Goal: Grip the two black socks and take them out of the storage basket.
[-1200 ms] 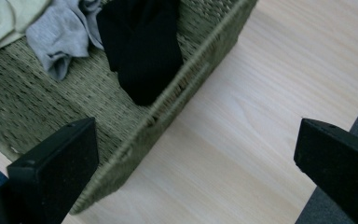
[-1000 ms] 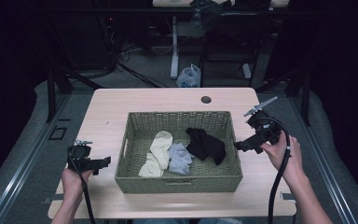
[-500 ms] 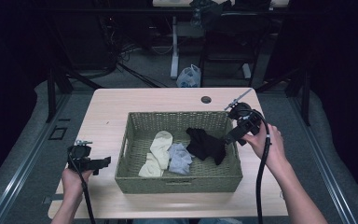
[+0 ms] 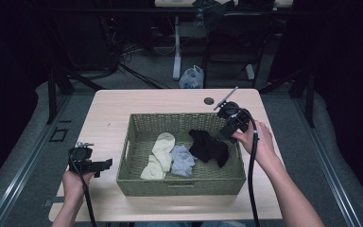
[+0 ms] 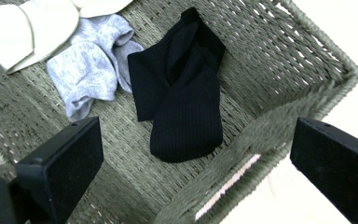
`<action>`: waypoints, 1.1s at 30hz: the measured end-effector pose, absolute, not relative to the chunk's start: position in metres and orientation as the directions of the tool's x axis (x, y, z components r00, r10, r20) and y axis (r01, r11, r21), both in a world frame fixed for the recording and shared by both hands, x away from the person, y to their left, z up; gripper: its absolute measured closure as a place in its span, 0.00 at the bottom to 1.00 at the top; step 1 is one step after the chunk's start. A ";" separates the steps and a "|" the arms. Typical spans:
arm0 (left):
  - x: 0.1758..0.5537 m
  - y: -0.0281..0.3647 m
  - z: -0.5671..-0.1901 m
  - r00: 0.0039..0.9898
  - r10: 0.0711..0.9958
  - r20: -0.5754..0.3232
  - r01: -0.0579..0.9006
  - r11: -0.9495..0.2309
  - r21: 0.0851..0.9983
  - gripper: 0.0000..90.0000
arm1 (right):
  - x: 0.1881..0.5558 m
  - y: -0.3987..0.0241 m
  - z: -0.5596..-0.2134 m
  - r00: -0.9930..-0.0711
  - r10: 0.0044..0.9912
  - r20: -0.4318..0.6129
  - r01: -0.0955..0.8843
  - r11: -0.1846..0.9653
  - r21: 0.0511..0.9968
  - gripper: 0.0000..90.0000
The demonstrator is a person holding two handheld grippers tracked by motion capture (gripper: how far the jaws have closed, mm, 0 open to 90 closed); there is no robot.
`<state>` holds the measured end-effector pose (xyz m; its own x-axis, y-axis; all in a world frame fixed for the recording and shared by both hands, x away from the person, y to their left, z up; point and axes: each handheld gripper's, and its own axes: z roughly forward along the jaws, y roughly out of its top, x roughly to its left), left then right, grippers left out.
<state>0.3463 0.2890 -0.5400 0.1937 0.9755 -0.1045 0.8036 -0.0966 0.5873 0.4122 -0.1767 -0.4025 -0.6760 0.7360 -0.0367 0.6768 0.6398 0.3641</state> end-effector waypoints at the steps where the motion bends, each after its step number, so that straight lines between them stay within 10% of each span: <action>1: 0.346 0.289 -0.540 0.193 0.976 -0.105 0.804 -0.096 0.587 0.05 | 0.415 -0.174 -0.405 -0.678 0.734 -0.040 0.678 0.646 0.351 0.04; 33: 0.347 0.289 -0.540 0.194 0.975 -0.109 0.805 -0.095 0.586 0.05 | 0.448 -0.135 -0.473 -0.658 0.751 -0.061 0.730 0.655 0.196 0.24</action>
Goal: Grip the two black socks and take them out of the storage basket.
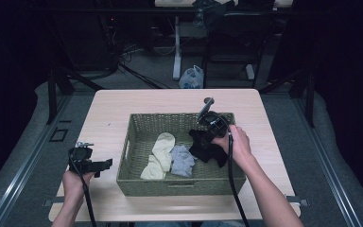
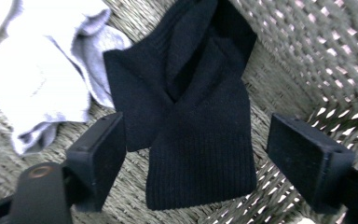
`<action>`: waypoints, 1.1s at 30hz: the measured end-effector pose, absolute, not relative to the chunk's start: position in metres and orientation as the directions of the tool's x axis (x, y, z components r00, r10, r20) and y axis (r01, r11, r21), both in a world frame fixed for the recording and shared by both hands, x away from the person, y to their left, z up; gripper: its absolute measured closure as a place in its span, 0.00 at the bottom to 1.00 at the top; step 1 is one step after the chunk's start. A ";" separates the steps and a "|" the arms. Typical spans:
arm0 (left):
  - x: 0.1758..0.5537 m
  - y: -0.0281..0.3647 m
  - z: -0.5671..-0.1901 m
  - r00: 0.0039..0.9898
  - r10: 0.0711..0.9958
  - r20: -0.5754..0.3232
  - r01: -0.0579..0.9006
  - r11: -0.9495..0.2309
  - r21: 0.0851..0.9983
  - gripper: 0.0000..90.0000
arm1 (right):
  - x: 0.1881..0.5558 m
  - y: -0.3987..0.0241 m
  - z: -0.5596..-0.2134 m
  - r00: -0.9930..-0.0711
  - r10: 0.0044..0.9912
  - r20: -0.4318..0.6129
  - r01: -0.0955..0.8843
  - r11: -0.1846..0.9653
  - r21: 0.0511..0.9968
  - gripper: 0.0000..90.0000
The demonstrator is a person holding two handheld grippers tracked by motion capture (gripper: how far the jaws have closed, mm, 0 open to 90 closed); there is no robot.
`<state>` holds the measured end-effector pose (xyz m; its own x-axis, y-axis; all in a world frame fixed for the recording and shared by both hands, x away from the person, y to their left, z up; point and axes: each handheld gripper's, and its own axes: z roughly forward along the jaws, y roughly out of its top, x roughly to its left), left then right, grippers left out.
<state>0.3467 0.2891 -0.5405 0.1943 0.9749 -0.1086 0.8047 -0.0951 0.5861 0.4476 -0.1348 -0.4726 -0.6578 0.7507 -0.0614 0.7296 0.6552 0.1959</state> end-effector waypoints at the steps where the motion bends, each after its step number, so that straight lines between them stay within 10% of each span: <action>1: 0.347 0.289 -0.541 0.195 0.975 -0.109 0.805 -0.095 0.586 0.05 | 0.449 -0.134 -0.479 -0.650 0.757 -0.067 0.737 0.650 0.186 0.28; 14: 0.347 0.289 -0.540 0.196 0.975 -0.107 0.807 -0.098 0.583 0.05 | 0.458 -0.126 -0.502 -0.641 0.757 -0.127 0.754 0.652 0.085 0.36; 25: 0.347 0.289 -0.540 0.196 0.975 -0.106 0.805 -0.098 0.585 0.05 | 0.459 -0.127 -0.507 -0.616 0.778 -0.125 0.774 0.627 0.087 0.84; 33: 0.347 0.289 -0.540 0.197 0.975 -0.105 0.806 -0.100 0.583 0.05 | 0.452 -0.138 -0.477 -0.618 0.782 -0.084 0.766 0.622 0.159 0.91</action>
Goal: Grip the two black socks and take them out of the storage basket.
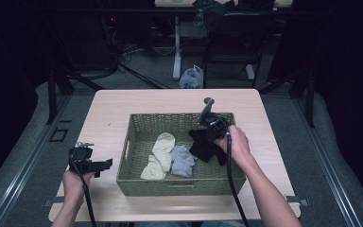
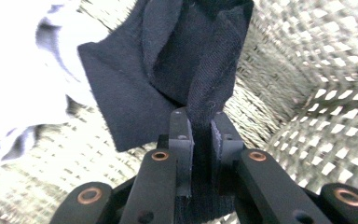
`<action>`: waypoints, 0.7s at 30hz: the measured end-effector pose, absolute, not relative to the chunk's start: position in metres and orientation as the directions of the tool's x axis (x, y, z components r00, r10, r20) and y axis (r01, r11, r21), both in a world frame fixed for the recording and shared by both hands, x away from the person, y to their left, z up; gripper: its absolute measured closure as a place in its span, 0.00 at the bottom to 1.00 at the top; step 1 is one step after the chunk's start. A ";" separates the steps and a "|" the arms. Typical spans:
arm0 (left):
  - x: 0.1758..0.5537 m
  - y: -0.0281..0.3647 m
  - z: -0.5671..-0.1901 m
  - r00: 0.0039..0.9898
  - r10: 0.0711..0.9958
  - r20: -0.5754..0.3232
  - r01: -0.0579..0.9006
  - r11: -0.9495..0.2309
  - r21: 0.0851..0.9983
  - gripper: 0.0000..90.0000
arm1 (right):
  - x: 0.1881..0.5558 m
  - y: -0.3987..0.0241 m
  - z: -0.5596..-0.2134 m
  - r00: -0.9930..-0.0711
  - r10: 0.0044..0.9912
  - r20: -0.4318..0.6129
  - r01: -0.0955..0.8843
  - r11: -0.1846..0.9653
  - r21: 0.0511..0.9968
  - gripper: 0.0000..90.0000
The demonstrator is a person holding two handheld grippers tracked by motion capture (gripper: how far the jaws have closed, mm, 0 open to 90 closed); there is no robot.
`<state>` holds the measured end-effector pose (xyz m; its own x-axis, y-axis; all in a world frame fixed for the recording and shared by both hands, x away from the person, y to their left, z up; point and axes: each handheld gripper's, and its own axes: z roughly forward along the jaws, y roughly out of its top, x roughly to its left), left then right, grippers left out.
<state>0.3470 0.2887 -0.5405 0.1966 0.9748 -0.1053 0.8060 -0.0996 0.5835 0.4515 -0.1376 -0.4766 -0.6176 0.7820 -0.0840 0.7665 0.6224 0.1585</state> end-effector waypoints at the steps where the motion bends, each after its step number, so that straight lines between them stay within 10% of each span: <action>1: 0.347 0.288 -0.540 0.196 0.975 -0.105 0.806 -0.099 0.584 0.05 | 0.450 -0.138 -0.472 -0.611 0.789 -0.067 0.771 0.612 0.177 0.91; 21: 0.347 0.288 -0.540 0.197 0.975 -0.106 0.806 -0.099 0.584 0.05 | 0.434 -0.151 -0.406 -0.637 0.771 0.003 0.743 0.612 0.270 0.92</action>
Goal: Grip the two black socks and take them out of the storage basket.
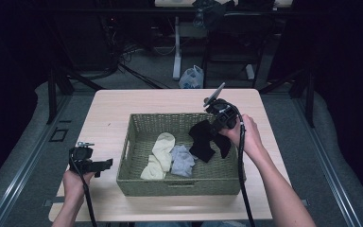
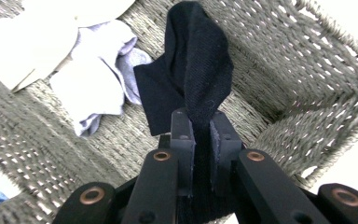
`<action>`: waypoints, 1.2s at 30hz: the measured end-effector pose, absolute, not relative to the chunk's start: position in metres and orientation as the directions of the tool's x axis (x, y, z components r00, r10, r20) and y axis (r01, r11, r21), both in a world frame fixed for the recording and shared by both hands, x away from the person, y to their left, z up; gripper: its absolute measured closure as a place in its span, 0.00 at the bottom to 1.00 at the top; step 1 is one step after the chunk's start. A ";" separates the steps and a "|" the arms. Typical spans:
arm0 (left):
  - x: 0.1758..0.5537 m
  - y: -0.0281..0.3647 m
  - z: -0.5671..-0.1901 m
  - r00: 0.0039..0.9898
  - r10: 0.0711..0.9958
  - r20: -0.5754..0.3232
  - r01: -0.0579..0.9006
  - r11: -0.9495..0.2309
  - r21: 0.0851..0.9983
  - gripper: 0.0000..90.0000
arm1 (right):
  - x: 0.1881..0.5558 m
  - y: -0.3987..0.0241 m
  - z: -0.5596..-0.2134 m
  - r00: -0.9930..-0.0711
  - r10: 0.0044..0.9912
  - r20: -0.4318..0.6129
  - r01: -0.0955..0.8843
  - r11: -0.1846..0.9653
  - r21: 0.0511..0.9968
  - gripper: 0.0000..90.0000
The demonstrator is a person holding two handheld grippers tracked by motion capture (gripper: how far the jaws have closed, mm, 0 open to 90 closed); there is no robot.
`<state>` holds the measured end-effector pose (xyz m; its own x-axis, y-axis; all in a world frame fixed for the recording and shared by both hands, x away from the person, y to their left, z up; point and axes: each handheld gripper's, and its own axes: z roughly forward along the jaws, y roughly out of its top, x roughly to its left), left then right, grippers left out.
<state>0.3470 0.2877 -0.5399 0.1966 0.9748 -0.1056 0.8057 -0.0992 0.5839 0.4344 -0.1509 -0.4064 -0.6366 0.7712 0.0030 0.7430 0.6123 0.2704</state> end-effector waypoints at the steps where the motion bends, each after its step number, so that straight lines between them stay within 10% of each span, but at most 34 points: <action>1: 0.347 0.288 -0.540 0.197 0.975 -0.106 0.806 -0.100 0.583 0.05 | 0.434 -0.151 -0.404 -0.638 0.770 0.010 0.742 0.611 0.276 0.92; 36: 0.348 0.287 -0.540 0.198 0.975 -0.105 0.802 -0.099 0.589 0.05 | 0.424 -0.160 -0.333 -0.645 0.764 -0.006 0.703 0.597 0.386 0.92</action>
